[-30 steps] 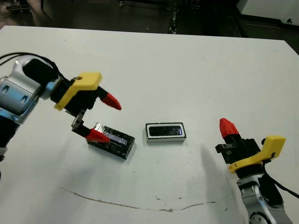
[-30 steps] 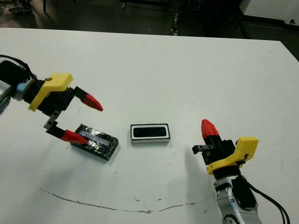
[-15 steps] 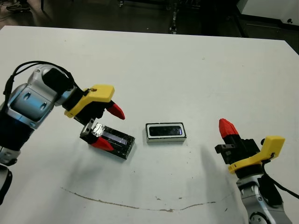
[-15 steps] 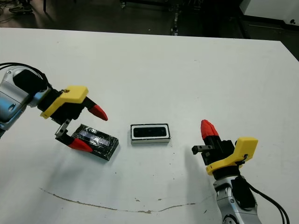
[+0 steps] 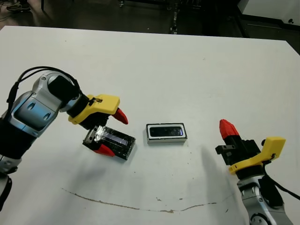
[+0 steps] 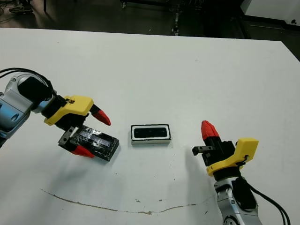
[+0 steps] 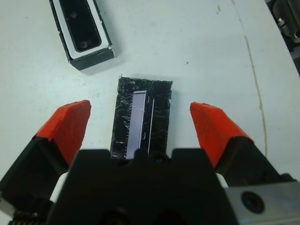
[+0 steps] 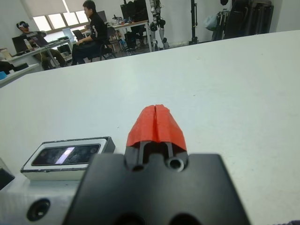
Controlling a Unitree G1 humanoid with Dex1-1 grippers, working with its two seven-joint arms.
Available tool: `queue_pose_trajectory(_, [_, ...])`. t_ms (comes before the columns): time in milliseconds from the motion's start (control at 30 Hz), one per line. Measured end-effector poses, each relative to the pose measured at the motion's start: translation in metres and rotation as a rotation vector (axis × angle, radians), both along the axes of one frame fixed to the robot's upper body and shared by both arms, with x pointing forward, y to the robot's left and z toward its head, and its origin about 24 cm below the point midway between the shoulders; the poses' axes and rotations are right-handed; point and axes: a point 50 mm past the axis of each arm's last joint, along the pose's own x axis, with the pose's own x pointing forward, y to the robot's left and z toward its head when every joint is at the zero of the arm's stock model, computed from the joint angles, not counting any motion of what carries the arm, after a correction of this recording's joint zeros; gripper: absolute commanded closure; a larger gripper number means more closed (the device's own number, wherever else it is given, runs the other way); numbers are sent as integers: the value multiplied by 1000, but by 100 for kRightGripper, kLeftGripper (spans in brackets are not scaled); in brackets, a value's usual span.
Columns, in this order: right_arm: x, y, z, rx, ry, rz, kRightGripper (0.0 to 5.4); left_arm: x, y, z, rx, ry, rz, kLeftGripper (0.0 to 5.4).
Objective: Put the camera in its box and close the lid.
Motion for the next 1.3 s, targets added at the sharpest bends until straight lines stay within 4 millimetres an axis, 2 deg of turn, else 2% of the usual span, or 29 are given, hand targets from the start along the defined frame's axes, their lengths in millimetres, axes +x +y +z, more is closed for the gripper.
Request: queue_pose_trajectory(1300, [-1, 1, -3, 3, 20, 31, 539, 1, 0, -28, 29, 12, -41, 0])
